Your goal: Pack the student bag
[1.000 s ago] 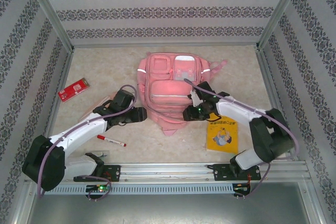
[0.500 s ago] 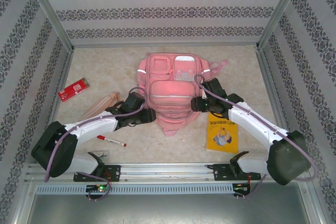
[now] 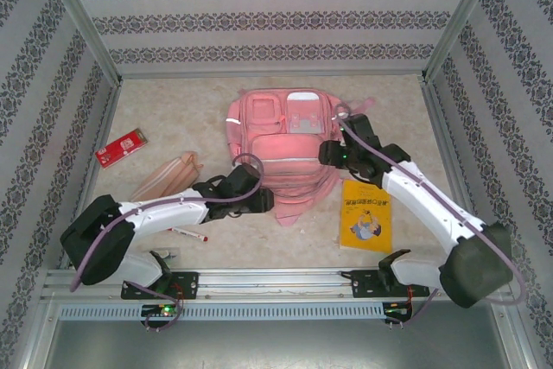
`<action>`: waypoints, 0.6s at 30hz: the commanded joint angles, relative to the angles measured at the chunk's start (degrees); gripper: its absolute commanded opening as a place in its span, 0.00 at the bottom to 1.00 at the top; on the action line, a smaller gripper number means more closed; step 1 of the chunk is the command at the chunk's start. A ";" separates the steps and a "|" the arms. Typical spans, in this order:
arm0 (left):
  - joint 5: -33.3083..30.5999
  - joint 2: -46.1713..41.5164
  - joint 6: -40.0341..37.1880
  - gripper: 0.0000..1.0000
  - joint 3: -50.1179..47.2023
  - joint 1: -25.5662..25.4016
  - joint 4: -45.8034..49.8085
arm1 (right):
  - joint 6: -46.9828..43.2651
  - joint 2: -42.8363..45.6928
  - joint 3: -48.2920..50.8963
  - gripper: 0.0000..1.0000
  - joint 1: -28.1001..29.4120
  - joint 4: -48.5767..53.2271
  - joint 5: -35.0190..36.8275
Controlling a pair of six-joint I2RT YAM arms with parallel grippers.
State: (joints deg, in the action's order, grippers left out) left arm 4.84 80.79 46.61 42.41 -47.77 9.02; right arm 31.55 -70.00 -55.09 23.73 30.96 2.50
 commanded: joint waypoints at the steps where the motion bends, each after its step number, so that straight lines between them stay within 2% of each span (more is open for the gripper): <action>1: -3.87 -5.58 -1.31 0.52 3.45 -2.28 8.61 | 12.75 5.27 4.19 0.56 -2.80 3.10 -3.33; 4: -5.64 -10.18 -3.94 0.52 4.15 -2.42 12.42 | 25.78 5.41 7.10 0.54 -3.07 -1.56 -15.49; 7: -8.58 -14.25 -10.69 0.53 4.59 -2.42 14.24 | 38.41 2.15 8.61 0.54 -2.25 -9.31 -23.14; 9: -11.80 -16.25 -16.21 0.54 3.52 -2.42 11.57 | 42.43 -0.49 8.65 0.54 -1.69 -13.12 -22.31; 11: -11.62 -17.12 -28.43 0.56 1.37 -2.42 3.58 | 43.75 -3.83 7.54 0.54 -1.60 -13.66 -20.28; 13: -10.61 -16.28 -43.89 0.63 -0.20 -2.42 -3.44 | 44.05 -8.33 6.25 0.54 -1.41 -14.75 -19.88; 15: -11.61 -14.43 -53.72 0.67 0.01 -2.29 -5.76 | 45.73 -12.52 5.78 0.55 -0.99 -16.49 -21.18; 16: -12.05 -13.27 -57.51 0.68 0.47 -2.05 -6.60 | 47.00 -14.77 5.95 0.55 -0.80 -18.04 -22.41; 18: -12.00 -11.55 -60.21 0.68 0.89 -1.10 -8.28 | 48.88 -18.34 6.13 0.55 -0.46 -20.71 -24.02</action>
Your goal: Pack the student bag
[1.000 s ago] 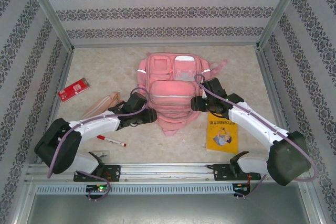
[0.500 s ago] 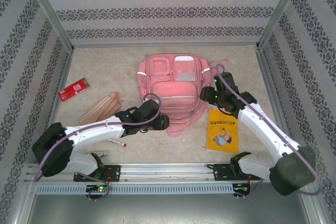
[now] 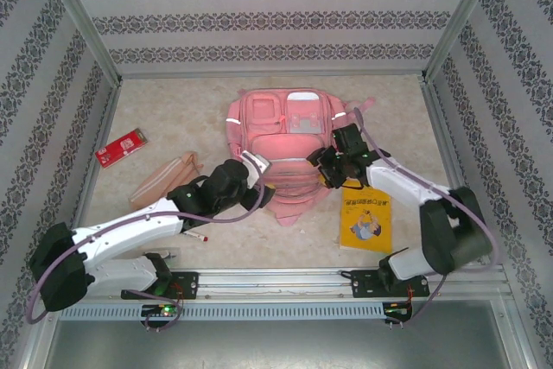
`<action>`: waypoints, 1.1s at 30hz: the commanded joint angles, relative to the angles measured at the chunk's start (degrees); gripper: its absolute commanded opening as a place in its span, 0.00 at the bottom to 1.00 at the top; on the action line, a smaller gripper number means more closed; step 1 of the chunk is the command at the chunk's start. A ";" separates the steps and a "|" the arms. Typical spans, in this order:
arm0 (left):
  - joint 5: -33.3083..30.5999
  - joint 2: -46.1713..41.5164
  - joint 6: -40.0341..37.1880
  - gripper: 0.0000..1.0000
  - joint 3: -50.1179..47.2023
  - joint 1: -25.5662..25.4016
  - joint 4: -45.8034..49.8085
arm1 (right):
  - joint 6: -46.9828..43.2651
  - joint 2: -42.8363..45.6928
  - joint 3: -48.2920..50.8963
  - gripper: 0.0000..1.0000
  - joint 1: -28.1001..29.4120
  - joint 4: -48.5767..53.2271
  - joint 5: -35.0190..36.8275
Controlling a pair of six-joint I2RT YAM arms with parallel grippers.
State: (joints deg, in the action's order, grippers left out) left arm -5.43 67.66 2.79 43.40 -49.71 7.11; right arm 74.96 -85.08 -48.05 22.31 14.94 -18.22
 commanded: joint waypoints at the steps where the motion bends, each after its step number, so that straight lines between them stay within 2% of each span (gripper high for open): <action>1: -0.42 2.42 -16.86 0.68 -0.03 1.55 -7.37 | 5.53 -4.82 -1.11 0.53 0.99 -5.61 -3.32; 2: 1.12 2.98 -17.58 0.69 -0.22 2.08 -8.36 | 5.36 -5.90 -1.48 0.46 0.83 -5.80 -3.45; 4: 4.38 3.82 -21.38 0.69 -0.50 2.25 -10.08 | 4.46 -6.58 -1.99 0.18 0.08 -8.18 -5.64; 5: 5.65 3.98 -23.59 0.69 -0.45 2.34 -10.19 | 4.37 -5.81 -2.41 0.11 0.01 -8.17 -6.20; 7: 7.35 4.24 -26.94 0.69 0.48 3.41 -9.86 | 2.28 -2.21 -3.61 0.06 0.49 -5.91 -4.27; 9: 12.75 4.63 -27.69 0.69 2.86 7.04 -7.36 | 0.01 1.18 -5.35 0.00 0.80 -1.84 -2.16; 11: 20.06 5.60 -27.85 0.69 5.76 10.91 -4.87 | -1.46 3.24 -6.48 0.00 0.77 -0.56 -2.43; 13: 21.58 7.00 -31.11 0.69 8.15 12.06 -3.50 | -2.00 3.71 -7.46 0.00 0.56 -0.69 -4.74; 17: 23.36 11.16 -42.33 0.72 12.79 12.35 0.77 | -0.43 3.67 -10.07 0.00 -0.11 -1.79 -9.44; 18: 23.53 12.48 -44.14 0.74 13.66 12.36 1.56 | 0.67 3.90 -10.41 0.00 -0.23 -2.73 -9.85; 19: 23.81 13.65 -46.14 0.84 14.31 12.38 2.09 | 1.86 4.19 -10.72 0.00 -0.37 -3.53 -10.14; 20: 23.30 14.62 -46.99 0.97 14.62 12.34 1.67 | 2.70 4.25 -11.00 0.00 -0.50 -4.26 -10.45; 21: 21.48 15.71 -46.76 0.99 14.68 12.44 -0.12 | 3.35 4.26 -11.47 0.00 -0.71 -4.75 -10.89; 26: 16.26 22.87 -46.56 0.99 19.14 13.48 -2.15 | 6.21 4.23 -12.59 0.00 -0.86 -6.47 -13.36; 29: 19.22 25.50 -48.93 0.95 20.81 13.50 0.17 | 7.34 4.29 -12.65 0.00 -1.12 -7.33 -14.31; 30: 19.65 26.12 -48.32 0.90 20.91 13.63 -0.54 | 7.64 4.39 -12.54 0.00 -1.21 -7.58 -14.39; 32: 19.08 27.13 -47.81 0.63 21.23 13.98 -1.62 | 7.98 4.50 -12.83 0.00 -1.38 -8.10 -14.95; 33: 18.27 27.56 -47.53 0.46 21.65 14.16 -1.93 | 7.78 4.56 -13.01 0.00 -1.45 -8.08 -15.24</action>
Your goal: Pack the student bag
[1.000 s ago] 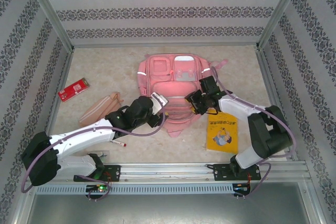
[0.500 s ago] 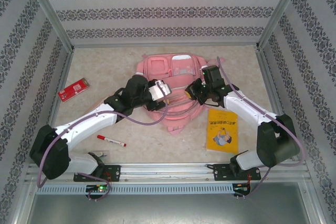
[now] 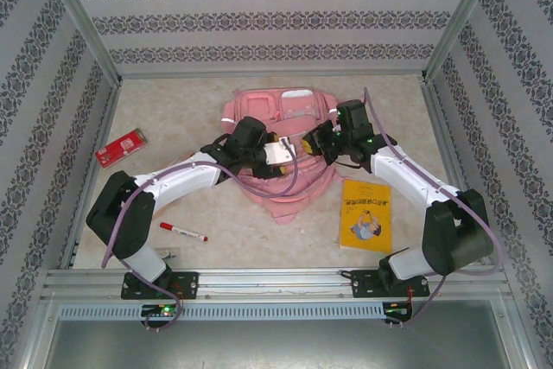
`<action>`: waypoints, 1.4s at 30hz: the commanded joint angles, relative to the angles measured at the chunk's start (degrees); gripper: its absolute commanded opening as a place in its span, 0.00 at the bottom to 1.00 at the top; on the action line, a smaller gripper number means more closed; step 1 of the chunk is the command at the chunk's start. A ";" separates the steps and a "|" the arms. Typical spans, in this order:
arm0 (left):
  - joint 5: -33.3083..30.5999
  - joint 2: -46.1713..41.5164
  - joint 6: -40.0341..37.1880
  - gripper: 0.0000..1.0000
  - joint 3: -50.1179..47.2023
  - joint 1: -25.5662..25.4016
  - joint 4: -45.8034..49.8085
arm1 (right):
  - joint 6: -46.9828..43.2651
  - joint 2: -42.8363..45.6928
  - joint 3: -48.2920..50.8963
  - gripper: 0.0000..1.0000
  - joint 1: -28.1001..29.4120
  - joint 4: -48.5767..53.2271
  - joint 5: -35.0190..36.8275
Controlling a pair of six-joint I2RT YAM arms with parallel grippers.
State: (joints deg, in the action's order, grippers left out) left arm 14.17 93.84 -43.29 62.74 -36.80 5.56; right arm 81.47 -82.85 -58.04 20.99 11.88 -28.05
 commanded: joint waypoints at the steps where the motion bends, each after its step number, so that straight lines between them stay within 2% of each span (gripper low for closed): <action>1: -1.11 1.40 -1.36 0.32 3.10 1.52 0.06 | 0.81 2.36 -3.15 0.00 -0.25 -4.95 -5.60; 2: -0.23 1.22 -1.13 0.22 3.95 1.83 0.87 | 0.19 2.43 -3.17 0.00 -0.40 -4.73 -5.56; 3: 1.07 0.79 -0.68 0.06 5.02 2.26 1.97 | -1.01 2.65 -2.96 0.00 -0.71 -3.66 -5.32; 4: 2.37 0.15 0.30 0.00 6.26 2.79 3.10 | -2.41 3.01 -2.42 0.03 -1.09 -2.33 -4.94; 5: 3.20 -0.28 1.98 0.00 7.47 3.48 3.84 | -4.19 3.59 -1.47 0.18 -1.65 -1.02 -4.61; 6: 4.03 -0.66 3.35 0.00 8.63 4.10 4.49 | -5.75 4.31 -0.33 0.30 -2.27 0.29 -4.28; 8: 4.90 -1.12 5.72 0.00 11.63 4.87 6.65 | -10.98 7.44 3.07 0.41 -3.45 2.82 -2.70; 12: 3.58 -1.21 7.12 0.00 16.03 5.05 9.72 | -23.24 16.59 8.65 0.50 -6.81 11.27 1.76; 15: 0.35 -0.62 10.41 0.00 18.47 5.16 9.07 | -30.04 24.39 12.54 0.56 -7.81 21.41 11.91; 17: -2.24 -0.03 12.55 0.00 19.43 5.24 8.49 | -30.32 28.34 16.30 0.60 -8.13 28.48 20.12; 18: -3.10 0.09 13.17 0.00 19.40 5.20 7.95 | -30.39 29.51 18.57 0.61 -8.47 30.10 21.80; 22: -12.84 0.29 20.35 0.00 20.59 5.36 8.00 | -30.54 30.49 26.49 0.71 -8.97 31.00 23.24; 25: -10.07 0.07 22.94 0.00 21.54 5.73 11.09 | -32.00 28.01 30.15 0.69 -10.03 27.32 21.33; 28: -6.72 0.11 24.63 0.00 19.17 5.73 9.98 | -35.59 23.51 32.80 0.56 -10.31 20.25 14.46; 32: -7.94 0.92 23.96 0.01 15.19 5.63 8.95 | -40.08 16.43 32.65 0.45 -6.90 15.14 6.76; 36: -10.61 3.69 21.90 0.02 12.36 6.49 7.56 | -37.63 12.00 31.33 0.44 1.46 11.30 5.51; 38: -10.37 5.12 21.69 0.06 11.52 7.12 6.83 | -33.68 10.49 30.62 0.44 5.81 9.11 5.14; 42: -10.39 6.42 22.09 0.10 8.50 7.92 0.64 | -27.45 12.08 29.22 0.50 10.30 8.21 6.28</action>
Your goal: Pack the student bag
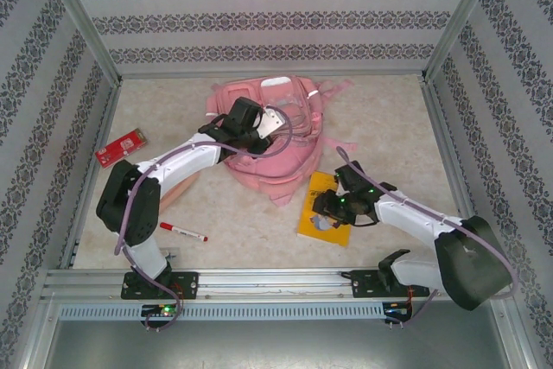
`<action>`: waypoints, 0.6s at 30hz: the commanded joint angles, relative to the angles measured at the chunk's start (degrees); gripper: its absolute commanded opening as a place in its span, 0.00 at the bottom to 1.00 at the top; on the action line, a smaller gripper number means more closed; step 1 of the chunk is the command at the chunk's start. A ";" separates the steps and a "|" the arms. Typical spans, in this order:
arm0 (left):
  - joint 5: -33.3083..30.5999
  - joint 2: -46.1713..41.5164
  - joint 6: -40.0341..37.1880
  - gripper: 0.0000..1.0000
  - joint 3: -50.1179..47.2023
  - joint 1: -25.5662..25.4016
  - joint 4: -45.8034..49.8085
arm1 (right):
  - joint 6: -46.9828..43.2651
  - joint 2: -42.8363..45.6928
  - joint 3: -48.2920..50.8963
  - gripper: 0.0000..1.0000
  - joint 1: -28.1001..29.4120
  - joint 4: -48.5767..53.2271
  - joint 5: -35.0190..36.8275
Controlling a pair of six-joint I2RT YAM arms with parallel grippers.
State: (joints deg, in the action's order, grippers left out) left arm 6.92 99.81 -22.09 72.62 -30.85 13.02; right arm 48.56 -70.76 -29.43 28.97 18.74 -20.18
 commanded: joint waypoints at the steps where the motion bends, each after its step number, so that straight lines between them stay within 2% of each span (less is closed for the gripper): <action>1: -3.35 1.13 1.47 0.13 -1.24 2.33 -7.54 | 6.38 1.36 0.44 0.52 2.47 1.79 -1.17; 2: -3.28 2.41 1.94 0.18 -0.48 2.54 -7.36 | 6.88 2.96 0.28 0.53 2.49 2.86 -0.45; 4: -1.78 4.35 2.03 0.37 1.63 2.60 -5.49 | 6.49 5.82 -0.43 0.56 1.90 7.11 1.35; 7: 5.57 4.31 4.53 0.48 3.91 2.48 -0.67 | 3.46 8.99 -1.26 0.61 -1.60 15.09 2.34; 11: 6.26 -0.73 20.28 0.52 4.15 1.24 7.64 | -2.25 12.80 0.63 0.62 -11.90 21.77 1.28; 14: 8.22 -3.85 32.29 0.53 2.67 -1.45 14.84 | -4.74 16.83 3.71 0.62 -19.51 22.70 1.66; 16: 10.05 -4.45 41.51 0.53 0.23 -4.81 16.42 | -4.61 19.22 6.02 0.61 -21.69 19.69 0.63; 18: 15.40 -3.61 47.76 0.53 -2.82 -8.99 14.39 | -4.18 19.97 7.41 0.57 -21.99 16.78 -0.14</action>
State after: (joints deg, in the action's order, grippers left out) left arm 15.07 95.79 9.63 73.30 -34.74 22.74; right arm 46.13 -51.79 -24.08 7.64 36.03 -19.25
